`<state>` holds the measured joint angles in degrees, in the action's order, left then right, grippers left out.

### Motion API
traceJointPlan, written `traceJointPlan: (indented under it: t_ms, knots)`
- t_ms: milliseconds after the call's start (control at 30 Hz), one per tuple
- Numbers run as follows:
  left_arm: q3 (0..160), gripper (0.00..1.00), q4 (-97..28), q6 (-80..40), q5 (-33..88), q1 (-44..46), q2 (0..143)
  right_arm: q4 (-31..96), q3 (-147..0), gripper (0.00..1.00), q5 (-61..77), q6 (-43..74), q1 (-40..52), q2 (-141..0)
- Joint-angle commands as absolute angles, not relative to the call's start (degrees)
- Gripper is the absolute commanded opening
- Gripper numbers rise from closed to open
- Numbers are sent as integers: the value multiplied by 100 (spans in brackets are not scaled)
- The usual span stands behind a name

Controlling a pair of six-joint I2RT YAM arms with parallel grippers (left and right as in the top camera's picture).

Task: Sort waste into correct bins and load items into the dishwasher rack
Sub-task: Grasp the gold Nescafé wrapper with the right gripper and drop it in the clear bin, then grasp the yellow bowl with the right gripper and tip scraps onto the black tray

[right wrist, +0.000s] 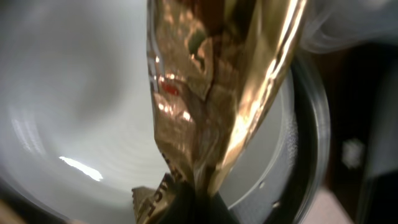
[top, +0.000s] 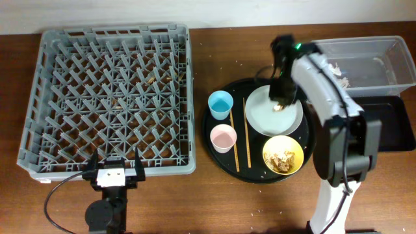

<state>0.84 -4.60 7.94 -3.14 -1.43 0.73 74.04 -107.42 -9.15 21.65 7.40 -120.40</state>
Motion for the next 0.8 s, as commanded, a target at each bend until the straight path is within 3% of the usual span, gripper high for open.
traceJointPlan:
  t_ms: [0,167,200,233,267,300,400,467,600,767]
  knots:
    - [54,99,-462,869,-252,-156,45,7548,-11944,4,-1273,2130,82,-11456]
    - [54,99,-464,871,-252,-156,45,5933,-11878,7,-1267,2602,-1319,-12020]
    - [54,99,-462,869,-252,-156,45,5680,-11878,39,-1262,2600,-1400,-12274]
    - [54,99,-462,869,-252,-156,45,5634,-11878,48,-1249,2495,-1428,-12401]
    - [54,99,-462,869,-252,-156,45,5739,-11885,82,-1227,2268,-1428,-12394]
    - [54,99,-462,869,-252,-156,45,5920,-11985,96,-1225,2209,-1428,-12217]
    - [54,99,-462,869,-252,-156,45,6637,-12422,98,-196,1332,-1420,-11452]
    - [54,99,-462,869,-252,-156,45,7824,-12473,85,926,1094,-1291,-10722]
    - [54,99,-462,871,-252,-156,45,9330,-12278,75,744,1144,-193,-10621]
    - [54,99,-464,869,-252,-156,45,9124,-11091,69,99,1890,1317,-10621]
